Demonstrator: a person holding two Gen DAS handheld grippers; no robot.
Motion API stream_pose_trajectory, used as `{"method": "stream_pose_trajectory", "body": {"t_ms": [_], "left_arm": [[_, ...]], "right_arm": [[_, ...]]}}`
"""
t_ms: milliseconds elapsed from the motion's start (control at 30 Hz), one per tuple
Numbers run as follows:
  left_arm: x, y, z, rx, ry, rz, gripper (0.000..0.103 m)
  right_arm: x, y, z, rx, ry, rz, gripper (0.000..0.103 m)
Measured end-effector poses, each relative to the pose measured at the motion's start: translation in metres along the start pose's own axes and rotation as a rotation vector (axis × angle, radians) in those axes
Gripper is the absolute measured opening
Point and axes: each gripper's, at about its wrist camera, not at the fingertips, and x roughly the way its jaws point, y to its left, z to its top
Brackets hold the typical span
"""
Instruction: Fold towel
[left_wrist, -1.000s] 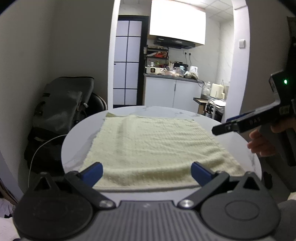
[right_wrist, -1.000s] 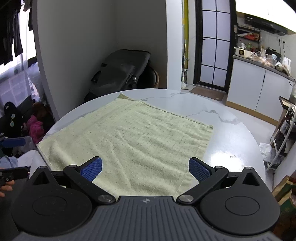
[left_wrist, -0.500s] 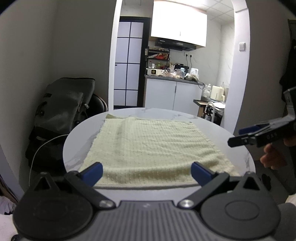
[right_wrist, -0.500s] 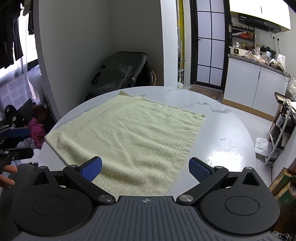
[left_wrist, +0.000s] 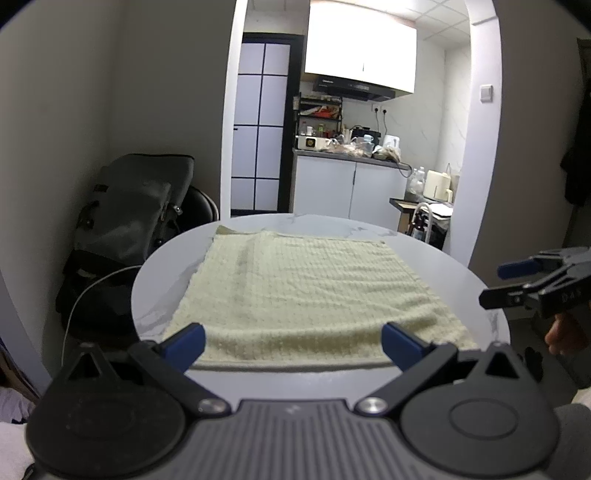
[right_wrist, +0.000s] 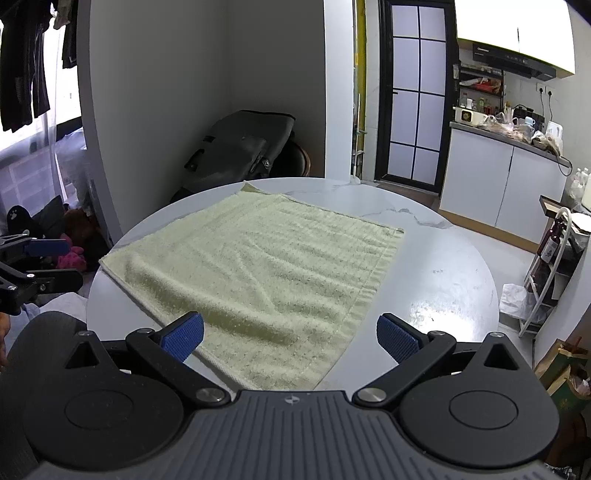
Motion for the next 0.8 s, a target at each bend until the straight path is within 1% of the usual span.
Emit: {"method": "stream_pose_trajectory", "body": {"t_ms": [67, 133, 200, 300, 433, 567, 800], "left_arm": [[0.000, 0.003, -0.001, -0.005, 0.005, 0.004, 0.103], [0.001, 0.004, -0.001, -0.006, 0.008, 0.008, 0.103], [0.001, 0.005, -0.002, 0.013, 0.006, 0.020, 0.103], [0.001, 0.004, -0.003, 0.048, 0.007, 0.033, 0.103], [0.003, 0.008, -0.004, 0.022, 0.022, 0.008, 0.103], [0.005, 0.011, -0.004, 0.014, 0.032, 0.009, 0.103], [0.012, 0.018, -0.006, -0.001, 0.066, 0.009, 0.103]], "right_arm": [[-0.001, -0.001, -0.001, 0.011, -0.002, -0.004, 0.102], [-0.003, -0.001, -0.005, 0.021, -0.022, -0.012, 0.102], [-0.004, 0.000, -0.007, 0.023, -0.034, -0.019, 0.102], [-0.004, 0.001, -0.010, 0.028, -0.030, -0.019, 0.102], [-0.001, 0.003, -0.015, 0.025, -0.012, -0.023, 0.102], [-0.002, 0.005, -0.021, 0.034, -0.019, -0.025, 0.102], [0.000, 0.003, -0.029, 0.057, -0.005, -0.033, 0.102]]}}
